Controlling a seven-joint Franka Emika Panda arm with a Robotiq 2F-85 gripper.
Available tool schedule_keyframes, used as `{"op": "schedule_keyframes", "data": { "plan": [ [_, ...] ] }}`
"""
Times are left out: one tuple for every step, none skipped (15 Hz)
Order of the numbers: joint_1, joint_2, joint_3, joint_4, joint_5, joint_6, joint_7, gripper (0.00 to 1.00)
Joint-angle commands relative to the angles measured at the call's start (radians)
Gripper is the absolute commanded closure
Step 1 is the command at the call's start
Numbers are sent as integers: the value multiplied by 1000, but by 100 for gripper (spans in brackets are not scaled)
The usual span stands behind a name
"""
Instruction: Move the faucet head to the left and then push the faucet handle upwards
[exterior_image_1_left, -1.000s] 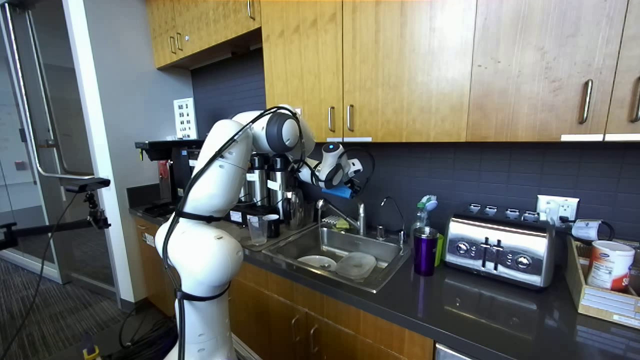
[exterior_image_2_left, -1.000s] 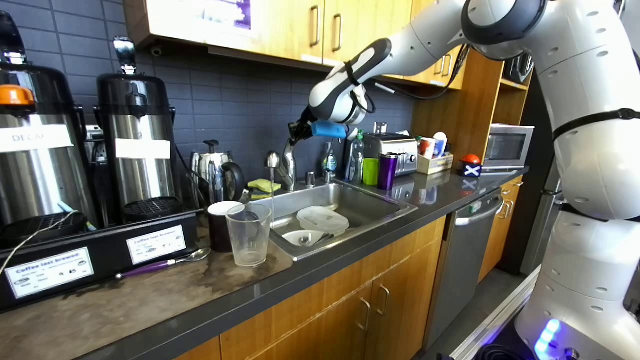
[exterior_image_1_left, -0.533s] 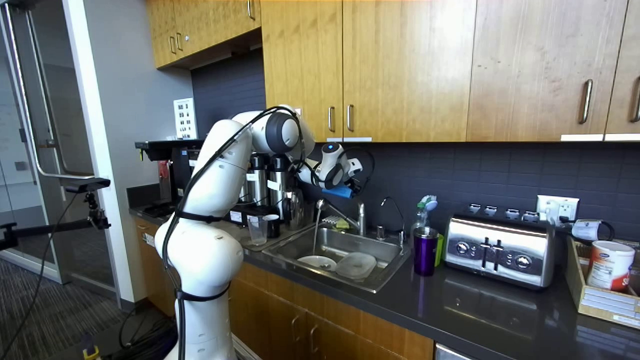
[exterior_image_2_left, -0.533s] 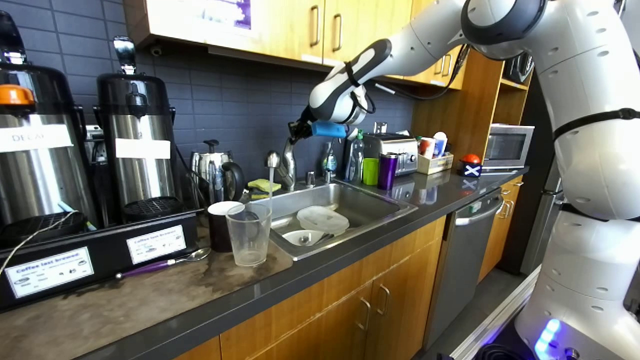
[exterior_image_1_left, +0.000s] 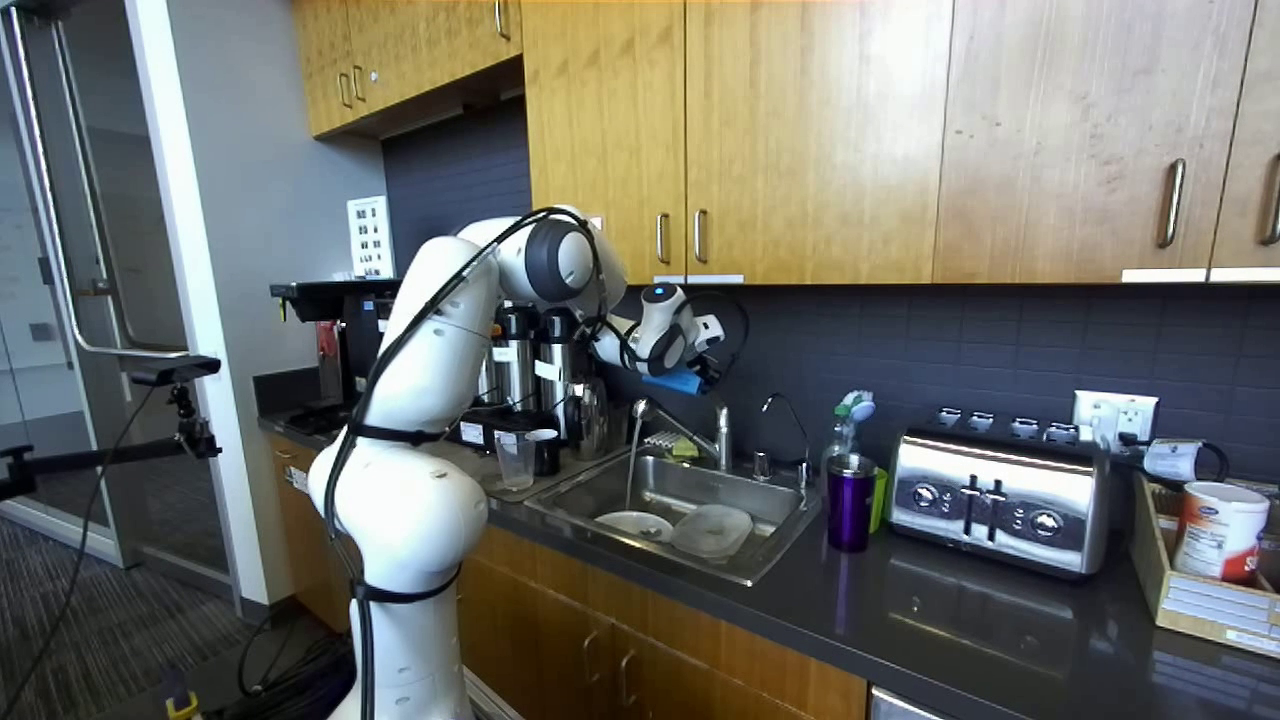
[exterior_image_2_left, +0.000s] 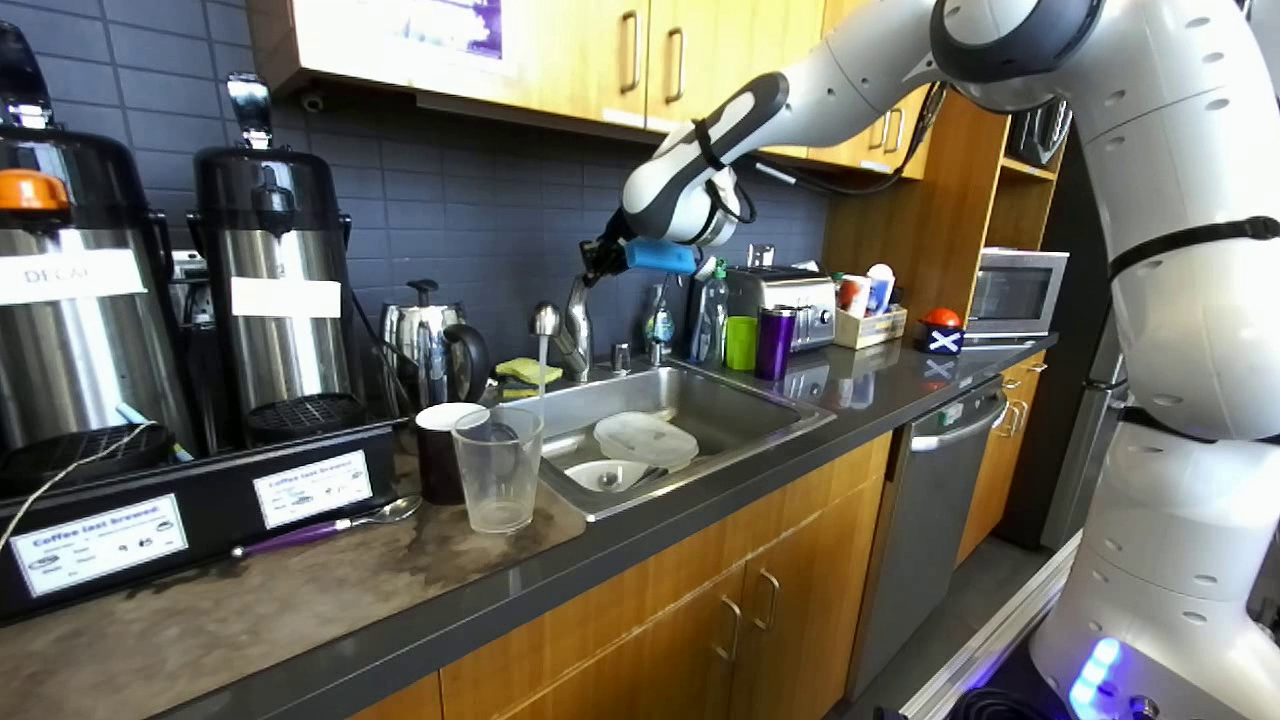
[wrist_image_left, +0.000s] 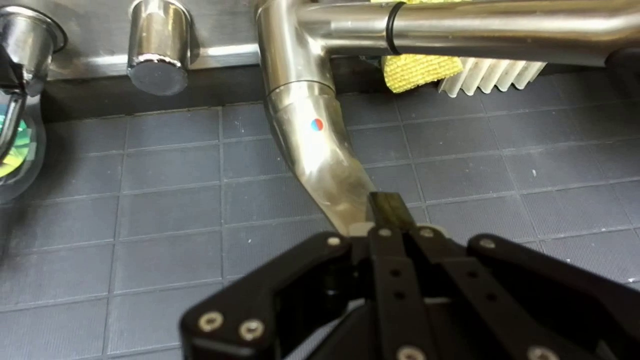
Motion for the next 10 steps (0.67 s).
{"op": "schedule_keyframes", "data": {
  "plan": [
    [22, -93, -32, -69, -32, 29, 49, 100],
    [22, -107, -31, -79, -32, 31, 49, 100],
    [24, -116, -33, -82, -36, 43, 50, 100],
    [23, -126, -31, -81, -39, 56, 45, 100],
    [25, -132, -32, -78, -44, 67, 43, 100],
    [27, -136, -34, -72, -49, 67, 44, 100],
    [26, -138, -34, -67, -50, 59, 45, 100],
    [25, -139, -35, -66, -49, 47, 50, 100],
    [19, -142, -31, -74, -37, 15, 60, 100],
    [18, -144, -40, -85, -37, -6, 72, 100]
  ]
}}
